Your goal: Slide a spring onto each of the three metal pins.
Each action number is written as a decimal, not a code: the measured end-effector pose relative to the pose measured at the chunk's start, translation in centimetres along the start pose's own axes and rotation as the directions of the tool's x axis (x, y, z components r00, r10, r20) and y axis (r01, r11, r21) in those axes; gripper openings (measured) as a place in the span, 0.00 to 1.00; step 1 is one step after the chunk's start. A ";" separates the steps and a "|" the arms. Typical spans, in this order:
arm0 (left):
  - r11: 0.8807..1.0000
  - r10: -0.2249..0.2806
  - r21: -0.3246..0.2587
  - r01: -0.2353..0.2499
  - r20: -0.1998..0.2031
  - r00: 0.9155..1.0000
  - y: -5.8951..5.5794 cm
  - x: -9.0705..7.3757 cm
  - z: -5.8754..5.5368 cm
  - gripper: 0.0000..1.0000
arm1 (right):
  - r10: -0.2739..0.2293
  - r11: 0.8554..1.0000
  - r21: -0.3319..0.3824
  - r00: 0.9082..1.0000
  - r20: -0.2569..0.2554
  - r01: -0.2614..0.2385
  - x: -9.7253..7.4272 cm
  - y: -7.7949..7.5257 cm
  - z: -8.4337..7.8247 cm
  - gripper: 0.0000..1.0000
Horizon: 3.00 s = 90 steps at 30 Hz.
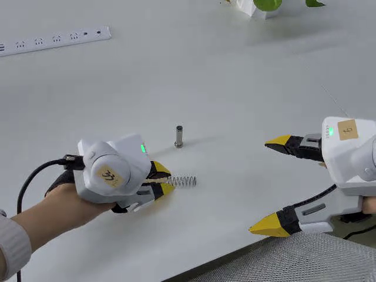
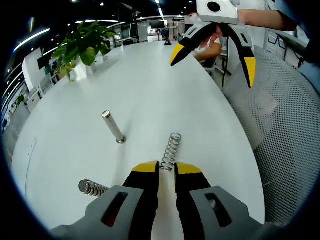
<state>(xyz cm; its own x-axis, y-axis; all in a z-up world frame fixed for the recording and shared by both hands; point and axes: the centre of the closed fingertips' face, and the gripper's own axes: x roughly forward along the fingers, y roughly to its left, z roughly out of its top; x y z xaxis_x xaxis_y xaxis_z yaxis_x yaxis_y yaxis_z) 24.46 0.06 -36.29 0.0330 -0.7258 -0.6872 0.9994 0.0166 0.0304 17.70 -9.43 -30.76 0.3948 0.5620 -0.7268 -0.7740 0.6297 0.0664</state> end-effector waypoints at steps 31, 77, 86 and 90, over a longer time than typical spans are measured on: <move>0.994 0.041 -0.100 -0.037 0.044 0.998 0.2 -1.3 0.0 0.07 | 0.027 1.000 -0.016 1.000 0.007 -0.027 0.9 0.7 0.8 0.91; 0.973 0.151 -0.200 -0.116 0.171 0.974 -2.9 -9.8 0.4 0.07 | 0.292 0.914 -0.297 0.956 0.010 -0.276 6.0 4.8 10.5 0.61; 0.970 0.161 -0.209 -0.122 0.182 0.970 -3.8 -10.6 0.3 0.07 | 0.354 0.837 -0.425 0.933 -0.059 -0.344 6.0 6.4 10.5 0.44; 0.970 0.164 -0.209 -0.125 0.185 0.969 -4.0 -10.8 0.4 0.07 | 0.368 0.803 -0.473 0.926 -0.086 -0.363 6.3 7.0 10.1 0.39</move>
<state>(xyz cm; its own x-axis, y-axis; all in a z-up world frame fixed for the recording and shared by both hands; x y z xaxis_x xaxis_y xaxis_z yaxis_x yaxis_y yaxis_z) 20.15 7.54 -28.73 0.1942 -0.8277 -0.5265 0.9676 0.2500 -0.0362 19.76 3.92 -27.94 0.0378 0.7061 -0.7071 -0.9988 0.0479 -0.0056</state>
